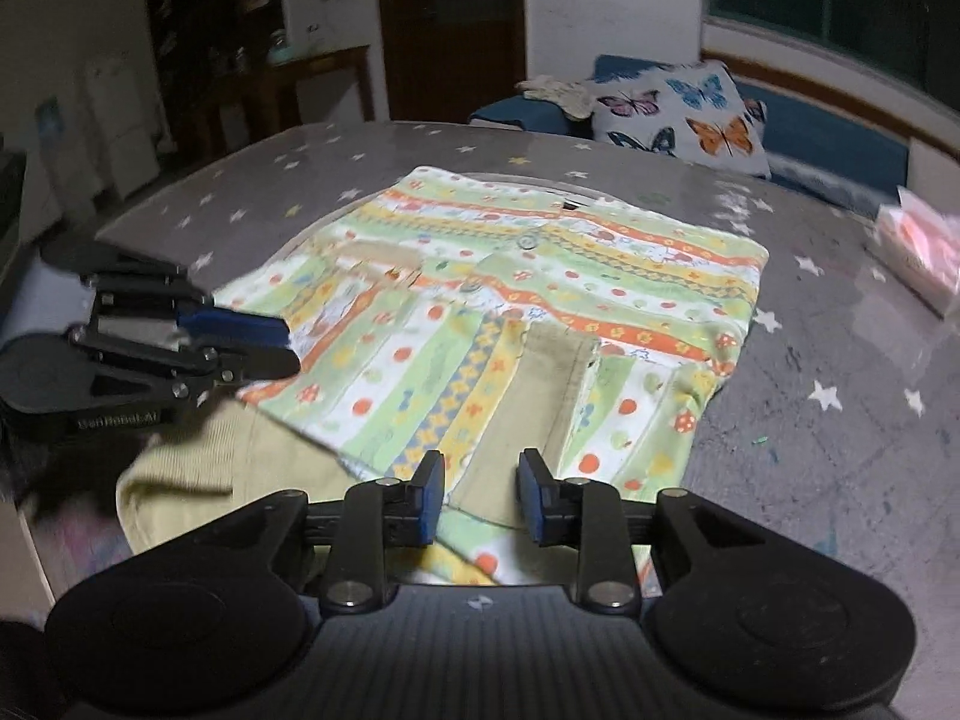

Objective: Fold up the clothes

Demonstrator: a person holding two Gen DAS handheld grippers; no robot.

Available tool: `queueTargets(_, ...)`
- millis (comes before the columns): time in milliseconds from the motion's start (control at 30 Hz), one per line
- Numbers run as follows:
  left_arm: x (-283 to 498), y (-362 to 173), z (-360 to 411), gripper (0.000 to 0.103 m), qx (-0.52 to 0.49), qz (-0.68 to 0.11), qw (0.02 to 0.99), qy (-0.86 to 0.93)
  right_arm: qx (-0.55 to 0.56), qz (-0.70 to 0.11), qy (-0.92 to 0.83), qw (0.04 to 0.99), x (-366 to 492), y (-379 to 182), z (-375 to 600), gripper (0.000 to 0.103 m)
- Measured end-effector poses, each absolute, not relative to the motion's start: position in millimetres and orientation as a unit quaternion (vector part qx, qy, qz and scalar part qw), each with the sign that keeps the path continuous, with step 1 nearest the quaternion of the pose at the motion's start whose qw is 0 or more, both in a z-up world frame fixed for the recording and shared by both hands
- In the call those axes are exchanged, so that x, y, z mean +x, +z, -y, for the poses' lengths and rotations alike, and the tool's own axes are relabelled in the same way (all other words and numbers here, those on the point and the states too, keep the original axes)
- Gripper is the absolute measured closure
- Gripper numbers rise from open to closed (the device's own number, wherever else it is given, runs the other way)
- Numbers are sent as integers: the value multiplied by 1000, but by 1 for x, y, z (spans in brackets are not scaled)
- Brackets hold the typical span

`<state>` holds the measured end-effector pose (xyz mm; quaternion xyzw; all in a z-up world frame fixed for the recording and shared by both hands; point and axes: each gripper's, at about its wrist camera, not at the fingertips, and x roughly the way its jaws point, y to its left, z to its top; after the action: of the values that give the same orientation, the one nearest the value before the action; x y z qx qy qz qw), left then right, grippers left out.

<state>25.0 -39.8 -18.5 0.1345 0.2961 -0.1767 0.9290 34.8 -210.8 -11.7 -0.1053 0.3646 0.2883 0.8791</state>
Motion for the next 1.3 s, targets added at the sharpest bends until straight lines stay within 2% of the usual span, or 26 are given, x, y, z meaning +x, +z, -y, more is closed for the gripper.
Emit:
queueTargets(167, 7, -9, 25, 73, 154, -288, 930, -171, -119, -360, 295, 877, 24, -4, 212, 68)
queueTargets(233, -5, -6, 20, 61, 179, -284, 926, -172, -128, -359, 298, 875, 18, -1, 215, 67)
queueTargets(500, -47, -23, 40, 37, 308, -248, 894, -212, -179, -355, 303, 866, 0, 1, 219, 60)
queueTargets(600, -49, -27, 51, 37, 316, -230, 892, -227, -194, -352, 309, 862, -5, -1, 217, 51)
queueTargets(767, -42, -26, 62, 37, 304, -201, 899, -243, -221, -343, 318, 856, -12, -4, 213, 47)
queueTargets(800, -39, -24, 62, 41, 293, -198, 902, -246, -225, -342, 318, 855, -13, -5, 213, 47)
queueTargets(833, -36, -22, 62, 53, 282, -197, 905, -250, -227, -340, 320, 855, -13, -6, 212, 47)
queueTargets(867, -32, -20, 61, 59, 271, -199, 907, -254, -229, -339, 321, 854, -13, -6, 212, 47)
queueTargets(933, -23, -16, 57, 83, 241, -210, 912, -256, -232, -333, 325, 855, -13, -6, 210, 47)
queueTargets(1033, -11, -5, 52, 91, 201, -219, 922, -246, -233, -320, 333, 856, -10, -5, 206, 47)
queueTargets(1267, 24, 13, 38, 95, 123, -238, 935, -231, -227, -306, 350, 856, 1, -9, 191, 47)
queueTargets(1300, 26, 13, 38, 95, 122, -239, 935, -230, -223, -305, 352, 857, 4, -10, 189, 50)
